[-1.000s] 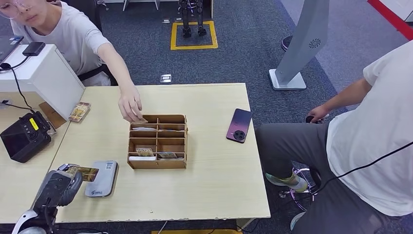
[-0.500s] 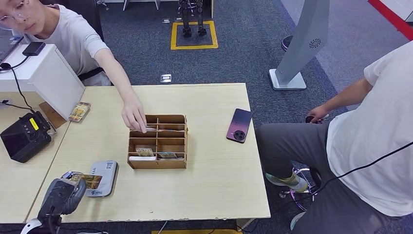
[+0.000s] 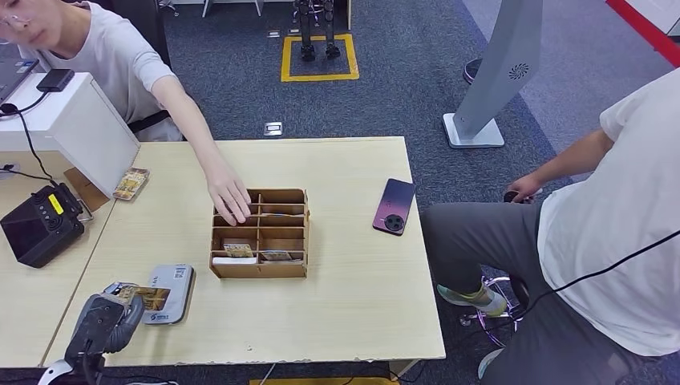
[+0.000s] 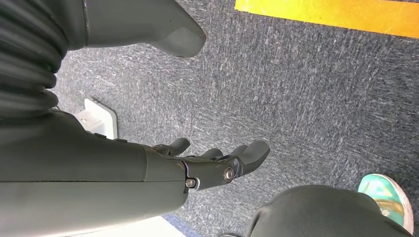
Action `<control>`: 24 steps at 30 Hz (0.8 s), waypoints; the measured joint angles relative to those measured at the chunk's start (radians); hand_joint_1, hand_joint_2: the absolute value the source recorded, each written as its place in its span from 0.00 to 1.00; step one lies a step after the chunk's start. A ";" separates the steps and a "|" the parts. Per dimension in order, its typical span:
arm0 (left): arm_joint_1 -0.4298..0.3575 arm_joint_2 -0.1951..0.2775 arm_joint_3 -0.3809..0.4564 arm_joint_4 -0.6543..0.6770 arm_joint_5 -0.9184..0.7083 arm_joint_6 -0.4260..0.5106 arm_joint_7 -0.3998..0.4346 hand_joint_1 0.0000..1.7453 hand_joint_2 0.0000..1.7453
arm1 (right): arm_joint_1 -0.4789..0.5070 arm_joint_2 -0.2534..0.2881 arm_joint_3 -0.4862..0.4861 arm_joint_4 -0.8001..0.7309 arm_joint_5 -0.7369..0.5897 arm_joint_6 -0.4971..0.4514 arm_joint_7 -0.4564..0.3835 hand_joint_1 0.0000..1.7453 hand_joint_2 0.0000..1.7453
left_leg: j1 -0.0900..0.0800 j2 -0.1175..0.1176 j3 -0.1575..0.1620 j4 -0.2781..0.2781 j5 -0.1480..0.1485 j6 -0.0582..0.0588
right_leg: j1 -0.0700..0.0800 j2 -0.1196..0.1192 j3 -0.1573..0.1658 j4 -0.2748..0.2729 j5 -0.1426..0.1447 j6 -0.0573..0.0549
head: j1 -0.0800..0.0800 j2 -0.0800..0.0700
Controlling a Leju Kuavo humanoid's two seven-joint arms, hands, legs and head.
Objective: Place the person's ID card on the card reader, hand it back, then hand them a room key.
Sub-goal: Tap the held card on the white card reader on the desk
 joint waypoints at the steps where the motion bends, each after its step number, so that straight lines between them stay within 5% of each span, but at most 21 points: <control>1: -0.001 -0.004 0.000 0.002 0.000 0.006 -0.001 1.00 1.00 | 0.000 0.000 0.000 0.000 0.000 0.000 0.001 0.00 1.00 | 0.000 0.000 0.000 0.000 0.000 0.000 | 0.000 0.000 0.000 0.000 0.000 0.000 | 0.000 0.000; 24: -0.031 -0.041 0.024 0.043 -0.044 0.104 -0.013 1.00 1.00 | -0.001 0.000 0.000 0.000 0.003 0.000 0.005 0.00 1.00 | 0.000 0.000 0.000 0.000 0.000 0.000 | 0.000 0.000 0.000 0.000 0.000 0.000 | 0.000 0.000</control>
